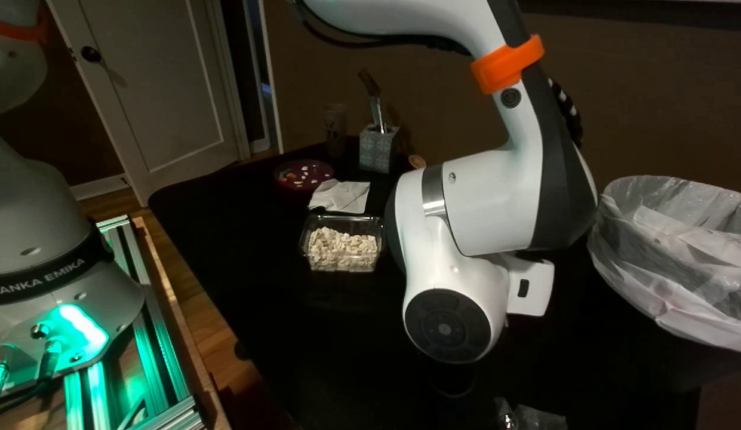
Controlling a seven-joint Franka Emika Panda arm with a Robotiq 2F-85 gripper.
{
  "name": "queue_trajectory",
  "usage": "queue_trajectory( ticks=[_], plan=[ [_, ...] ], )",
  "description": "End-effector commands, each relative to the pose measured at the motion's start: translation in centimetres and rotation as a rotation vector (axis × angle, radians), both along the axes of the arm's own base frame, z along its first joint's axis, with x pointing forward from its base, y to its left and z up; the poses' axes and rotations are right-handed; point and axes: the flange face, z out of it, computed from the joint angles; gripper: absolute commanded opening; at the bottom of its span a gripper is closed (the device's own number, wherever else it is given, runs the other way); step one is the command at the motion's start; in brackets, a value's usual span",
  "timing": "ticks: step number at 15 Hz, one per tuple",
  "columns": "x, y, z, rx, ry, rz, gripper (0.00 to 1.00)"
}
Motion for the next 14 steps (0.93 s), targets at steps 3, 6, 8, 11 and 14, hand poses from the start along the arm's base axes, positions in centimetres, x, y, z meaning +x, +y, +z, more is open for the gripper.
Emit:
queue_trajectory(
  ticks=[3, 6, 8, 11, 14],
  plan=[
    [-1.0, 2.7, 1.2, -0.119, -0.009, 0.022, 0.01],
    [-1.7, 3.5, 2.6, -0.151, -0.056, 0.028, 0.01],
    [-2.4, 3.4, 3.5, -0.131, -0.082, 0.013, 0.01],
    [-2.9, 2.9, 3.5, 0.064, 0.000, 0.057, 0.01],
    [-3.0, 2.5, 2.9, 0.204, 0.032, 0.154, 0.01]
  ],
)
